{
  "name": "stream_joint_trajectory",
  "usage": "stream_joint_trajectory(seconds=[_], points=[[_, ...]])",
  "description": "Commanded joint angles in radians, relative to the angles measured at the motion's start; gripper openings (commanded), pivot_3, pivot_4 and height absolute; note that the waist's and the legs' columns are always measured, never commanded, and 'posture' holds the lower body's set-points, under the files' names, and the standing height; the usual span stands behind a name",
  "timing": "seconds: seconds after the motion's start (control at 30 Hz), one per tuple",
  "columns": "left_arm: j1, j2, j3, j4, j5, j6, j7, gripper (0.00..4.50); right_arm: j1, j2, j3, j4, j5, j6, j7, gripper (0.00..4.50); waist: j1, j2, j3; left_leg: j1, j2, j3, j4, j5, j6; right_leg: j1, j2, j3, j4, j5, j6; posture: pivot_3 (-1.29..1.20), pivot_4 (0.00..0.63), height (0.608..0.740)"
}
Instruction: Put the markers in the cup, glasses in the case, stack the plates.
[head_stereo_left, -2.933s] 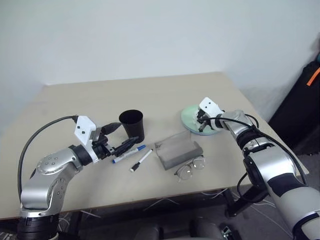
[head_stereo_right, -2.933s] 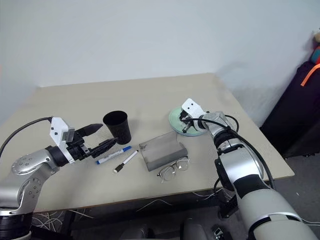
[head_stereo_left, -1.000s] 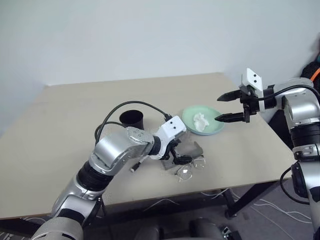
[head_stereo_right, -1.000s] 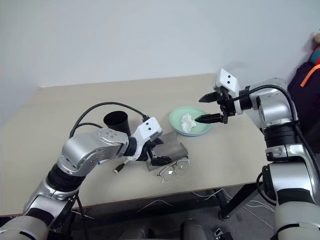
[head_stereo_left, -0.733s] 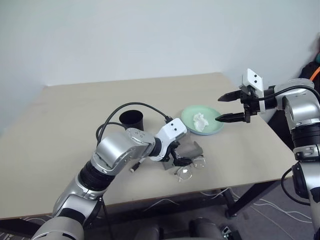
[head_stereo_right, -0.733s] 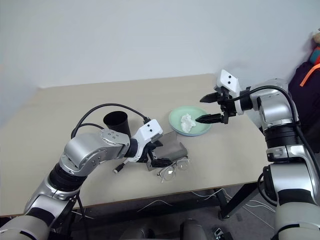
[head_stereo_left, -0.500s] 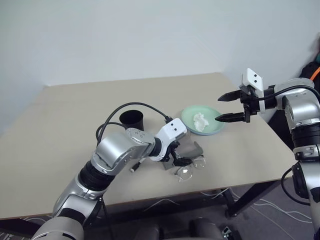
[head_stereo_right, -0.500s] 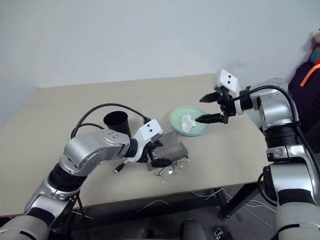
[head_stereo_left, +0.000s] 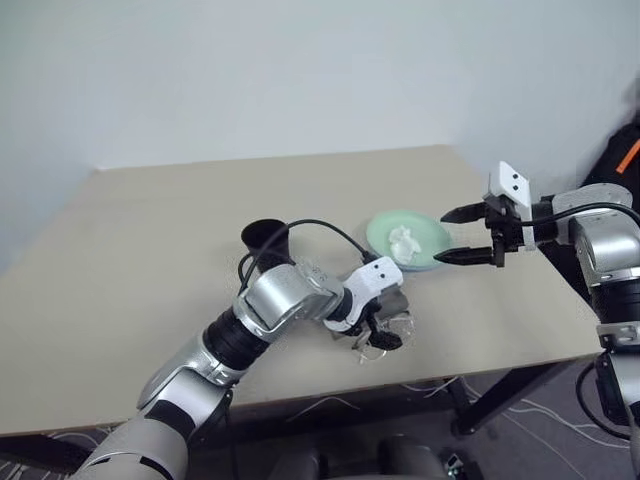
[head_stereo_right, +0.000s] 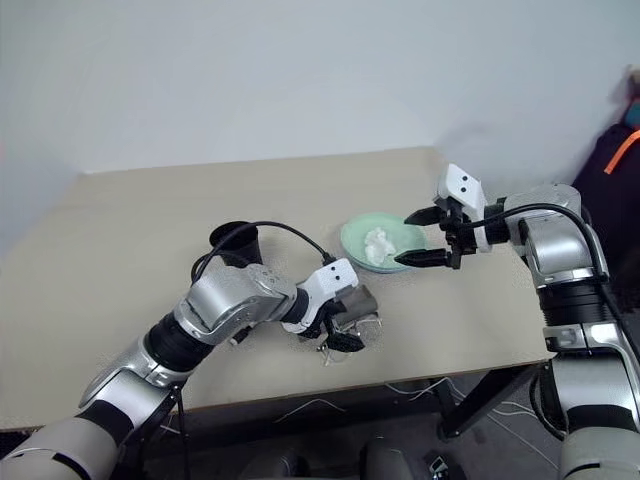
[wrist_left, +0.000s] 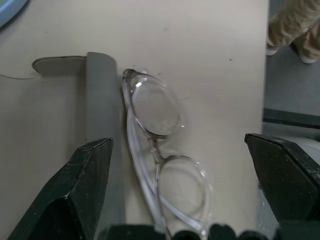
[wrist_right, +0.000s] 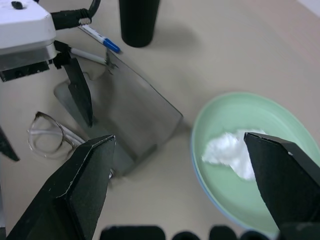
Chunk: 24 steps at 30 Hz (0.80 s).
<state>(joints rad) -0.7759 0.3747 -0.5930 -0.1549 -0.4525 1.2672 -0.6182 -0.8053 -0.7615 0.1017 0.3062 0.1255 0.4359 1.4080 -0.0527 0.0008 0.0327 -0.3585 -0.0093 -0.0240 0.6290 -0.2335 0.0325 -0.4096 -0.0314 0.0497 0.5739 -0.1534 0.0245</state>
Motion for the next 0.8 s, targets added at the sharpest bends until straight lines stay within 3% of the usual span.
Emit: stream_joint_trajectory(seconds=[0.03,0.8], points=[[-0.03,0.001,0.031,-0.016,0.011,-0.01,-0.014,4.5,-0.023,-0.008,-0.018,-0.038,0.027,0.001,-0.014,4.45,0.001,0.0,0.0,0.0,0.001,-0.001,0.0,0.0,0.0,0.0,0.001,0.0,0.0,0.0,0.0,0.0,0.0,0.727],[-0.032,-0.072,-0.029,0.137,0.107,-0.085,-0.048,4.5,-0.014,-0.012,-0.002,-0.053,0.042,0.0,-0.048,4.45,0.006,0.0,0.0,-0.001,0.0,-0.001,0.003,0.0,0.001,0.002,0.001,0.0,0.0,0.0,0.0,0.0,0.0,0.727]])
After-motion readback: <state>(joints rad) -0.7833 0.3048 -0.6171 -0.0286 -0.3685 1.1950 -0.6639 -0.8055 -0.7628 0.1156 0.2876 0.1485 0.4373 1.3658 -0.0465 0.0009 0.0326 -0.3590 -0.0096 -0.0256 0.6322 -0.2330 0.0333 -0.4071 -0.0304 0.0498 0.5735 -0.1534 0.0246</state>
